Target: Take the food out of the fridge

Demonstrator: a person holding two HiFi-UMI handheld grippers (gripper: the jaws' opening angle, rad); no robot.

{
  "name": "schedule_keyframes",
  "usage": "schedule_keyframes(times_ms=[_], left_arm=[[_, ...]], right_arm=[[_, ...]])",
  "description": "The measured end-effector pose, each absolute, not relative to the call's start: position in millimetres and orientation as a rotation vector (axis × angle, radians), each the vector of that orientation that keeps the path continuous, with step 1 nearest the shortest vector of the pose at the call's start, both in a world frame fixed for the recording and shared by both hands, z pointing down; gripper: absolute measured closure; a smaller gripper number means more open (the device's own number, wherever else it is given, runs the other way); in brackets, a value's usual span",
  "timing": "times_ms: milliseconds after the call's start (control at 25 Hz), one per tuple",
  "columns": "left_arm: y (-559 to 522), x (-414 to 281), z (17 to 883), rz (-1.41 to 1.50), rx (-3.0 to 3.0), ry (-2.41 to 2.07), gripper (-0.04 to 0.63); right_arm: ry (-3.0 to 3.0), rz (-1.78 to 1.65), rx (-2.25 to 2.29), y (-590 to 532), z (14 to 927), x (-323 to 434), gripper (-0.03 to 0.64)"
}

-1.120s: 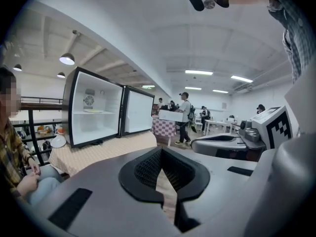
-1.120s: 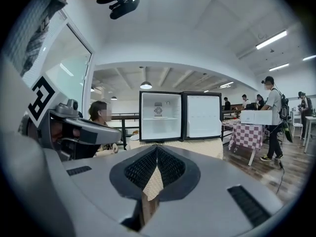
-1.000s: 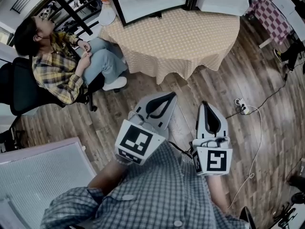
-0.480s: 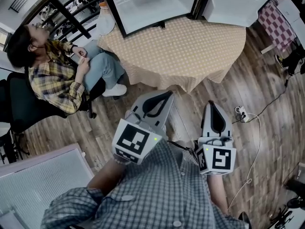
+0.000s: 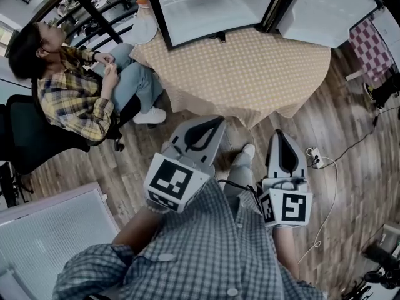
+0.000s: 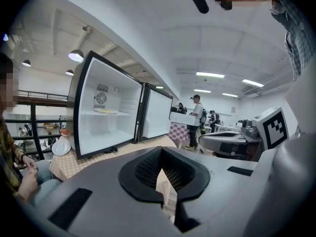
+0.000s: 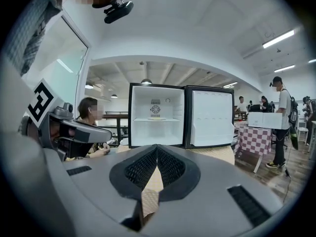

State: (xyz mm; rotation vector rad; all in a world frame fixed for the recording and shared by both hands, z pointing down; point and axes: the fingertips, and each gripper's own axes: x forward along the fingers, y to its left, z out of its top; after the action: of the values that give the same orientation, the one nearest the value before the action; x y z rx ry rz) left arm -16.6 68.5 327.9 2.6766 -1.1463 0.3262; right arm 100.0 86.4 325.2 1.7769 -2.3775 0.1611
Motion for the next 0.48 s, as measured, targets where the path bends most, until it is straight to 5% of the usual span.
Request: schedule_keyframes(times_ms=[480], left_arm=[[-5, -19, 331, 0.308, 2.525, -1.409, 0.589]], right_arm=[[-2.531, 0.128, 1.559, -10, 334, 107, 0.607]])
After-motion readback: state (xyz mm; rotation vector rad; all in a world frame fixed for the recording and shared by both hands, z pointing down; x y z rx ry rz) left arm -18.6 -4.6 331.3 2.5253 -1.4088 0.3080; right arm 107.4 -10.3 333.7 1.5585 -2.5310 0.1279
